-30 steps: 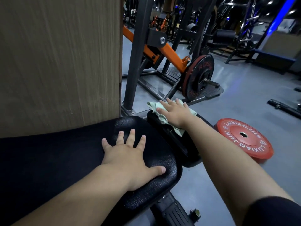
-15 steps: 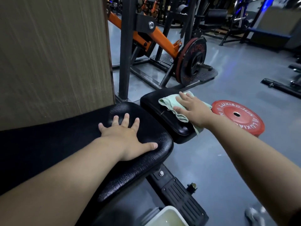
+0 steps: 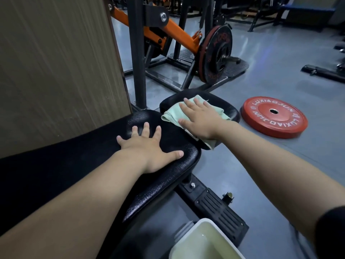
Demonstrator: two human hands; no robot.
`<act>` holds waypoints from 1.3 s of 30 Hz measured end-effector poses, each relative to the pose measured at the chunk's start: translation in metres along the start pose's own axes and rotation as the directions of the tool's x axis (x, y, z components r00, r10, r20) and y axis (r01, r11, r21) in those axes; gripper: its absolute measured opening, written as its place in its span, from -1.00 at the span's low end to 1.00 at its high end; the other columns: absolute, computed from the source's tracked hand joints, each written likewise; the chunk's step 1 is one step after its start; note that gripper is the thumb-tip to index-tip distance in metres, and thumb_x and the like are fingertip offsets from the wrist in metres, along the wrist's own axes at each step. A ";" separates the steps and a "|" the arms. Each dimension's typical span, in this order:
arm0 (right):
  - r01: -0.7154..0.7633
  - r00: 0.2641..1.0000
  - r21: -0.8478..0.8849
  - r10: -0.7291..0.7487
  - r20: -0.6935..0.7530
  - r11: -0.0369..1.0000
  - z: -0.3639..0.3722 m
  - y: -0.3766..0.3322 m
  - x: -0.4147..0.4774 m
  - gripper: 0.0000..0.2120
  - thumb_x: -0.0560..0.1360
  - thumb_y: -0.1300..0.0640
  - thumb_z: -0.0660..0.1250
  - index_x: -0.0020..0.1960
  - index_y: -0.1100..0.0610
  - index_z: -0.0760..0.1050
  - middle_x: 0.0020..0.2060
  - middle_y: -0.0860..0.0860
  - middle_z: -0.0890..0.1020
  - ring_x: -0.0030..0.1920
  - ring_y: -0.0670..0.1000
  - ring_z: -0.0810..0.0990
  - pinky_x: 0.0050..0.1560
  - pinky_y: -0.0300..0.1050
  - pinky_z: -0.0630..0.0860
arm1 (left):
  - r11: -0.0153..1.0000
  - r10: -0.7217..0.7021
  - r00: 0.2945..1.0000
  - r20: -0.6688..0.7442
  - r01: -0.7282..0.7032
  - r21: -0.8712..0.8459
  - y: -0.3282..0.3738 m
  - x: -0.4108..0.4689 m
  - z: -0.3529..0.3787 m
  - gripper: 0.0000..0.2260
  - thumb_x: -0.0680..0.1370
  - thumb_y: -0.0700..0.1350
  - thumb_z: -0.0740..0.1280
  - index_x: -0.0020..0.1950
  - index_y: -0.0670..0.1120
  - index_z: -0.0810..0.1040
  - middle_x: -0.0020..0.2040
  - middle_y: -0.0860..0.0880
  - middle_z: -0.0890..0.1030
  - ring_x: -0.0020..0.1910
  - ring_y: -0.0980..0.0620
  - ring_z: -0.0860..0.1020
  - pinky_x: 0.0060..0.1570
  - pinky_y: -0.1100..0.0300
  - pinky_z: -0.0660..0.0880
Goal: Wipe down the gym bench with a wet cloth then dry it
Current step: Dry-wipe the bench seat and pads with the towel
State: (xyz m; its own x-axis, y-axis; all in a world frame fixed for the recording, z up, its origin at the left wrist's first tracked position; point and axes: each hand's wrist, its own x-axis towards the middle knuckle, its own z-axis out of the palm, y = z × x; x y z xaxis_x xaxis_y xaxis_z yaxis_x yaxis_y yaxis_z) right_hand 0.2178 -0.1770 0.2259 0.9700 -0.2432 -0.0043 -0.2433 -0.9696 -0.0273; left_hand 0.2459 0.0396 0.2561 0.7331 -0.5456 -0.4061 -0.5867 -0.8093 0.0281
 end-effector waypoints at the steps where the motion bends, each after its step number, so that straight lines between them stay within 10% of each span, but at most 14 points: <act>1: -0.011 1.000 0.004 0.011 0.015 1.000 -0.001 -0.001 0.013 -0.34 0.61 -0.27 -0.06 0.62 0.00 -0.08 0.61 0.01 -0.06 0.59 0.15 -0.17 0.55 0.13 -0.17 | 1.000 0.002 1.000 -0.003 -0.002 0.000 0.000 0.000 0.000 -0.01 0.32 0.63 -0.03 0.59 0.16 -0.24 0.60 0.00 -0.29 0.58 -0.16 -0.25 0.45 -0.40 -0.13; 26: -0.177 0.984 0.082 0.179 -0.021 0.981 -0.005 0.075 -0.025 -0.23 0.52 -0.39 -0.17 0.61 -0.01 -0.01 0.61 0.05 -0.03 0.59 0.15 -0.10 0.55 0.05 -0.12 | 0.999 0.028 0.999 -0.030 -0.028 -0.018 -0.004 0.003 0.004 -0.03 0.33 0.62 -0.04 0.58 0.17 -0.26 0.59 0.01 -0.32 0.57 -0.15 -0.28 0.45 -0.38 -0.16; 32: -0.070 0.995 0.073 0.074 -0.062 0.995 0.003 0.024 -0.062 -0.19 0.45 -0.36 -0.33 0.61 -0.04 -0.02 0.61 -0.05 -0.04 0.59 0.10 -0.15 0.55 0.03 -0.20 | 1.000 0.021 0.999 -0.024 -0.021 -0.013 -0.004 0.003 0.002 -0.01 0.31 0.63 -0.03 0.58 0.17 -0.25 0.60 -0.01 -0.29 0.58 -0.17 -0.25 0.44 -0.40 -0.11; 39: 0.071 0.997 -0.006 -0.071 -0.010 0.997 0.001 -0.013 0.035 -0.37 0.65 -0.17 -0.03 0.61 0.09 -0.06 0.60 0.10 -0.05 0.59 0.19 -0.15 0.54 0.11 -0.17 | 1.000 0.009 1.000 -0.006 -0.009 0.005 -0.002 0.002 -0.001 -0.02 0.33 0.62 -0.01 0.59 0.15 -0.24 0.60 -0.02 -0.30 0.57 -0.19 -0.25 0.44 -0.40 -0.11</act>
State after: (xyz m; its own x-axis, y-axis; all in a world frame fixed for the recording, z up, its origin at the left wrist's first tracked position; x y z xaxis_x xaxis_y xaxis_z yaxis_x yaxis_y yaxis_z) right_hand 0.2551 -0.1729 0.2250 0.9847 -0.1743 0.0077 -0.1741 -0.9845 -0.0220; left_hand 0.2491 0.0402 0.2556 0.7300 -0.5540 -0.4003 -0.5947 -0.8035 0.0274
